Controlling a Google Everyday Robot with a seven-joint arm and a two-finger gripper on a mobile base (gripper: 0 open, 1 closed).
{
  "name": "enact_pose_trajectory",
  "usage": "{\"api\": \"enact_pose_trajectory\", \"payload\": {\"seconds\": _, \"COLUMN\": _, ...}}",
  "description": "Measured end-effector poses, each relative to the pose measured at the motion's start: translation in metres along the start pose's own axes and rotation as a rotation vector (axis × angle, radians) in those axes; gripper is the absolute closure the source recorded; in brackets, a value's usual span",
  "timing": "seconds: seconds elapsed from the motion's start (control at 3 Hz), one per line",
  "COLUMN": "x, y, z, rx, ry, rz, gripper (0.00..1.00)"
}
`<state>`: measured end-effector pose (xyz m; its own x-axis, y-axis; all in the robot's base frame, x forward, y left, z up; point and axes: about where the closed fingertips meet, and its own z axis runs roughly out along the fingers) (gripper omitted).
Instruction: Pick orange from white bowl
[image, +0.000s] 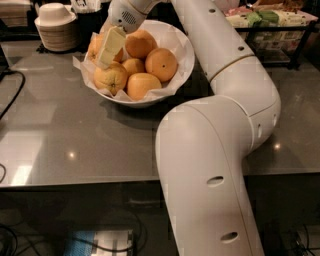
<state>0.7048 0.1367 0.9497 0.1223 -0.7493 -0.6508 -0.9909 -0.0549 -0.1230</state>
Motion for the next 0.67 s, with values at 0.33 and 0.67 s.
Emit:
{"api": "enact_pose_trajectory", "payload": {"seconds": 0.33, "x": 0.0, "y": 0.0, "z": 0.0, "rx": 0.0, "ry": 0.0, "rz": 0.0, "gripper": 0.65}}
{"api": "enact_pose_trajectory", "payload": {"seconds": 0.67, "x": 0.0, "y": 0.0, "z": 0.0, "rx": 0.0, "ry": 0.0, "rz": 0.0, "gripper": 0.88}}
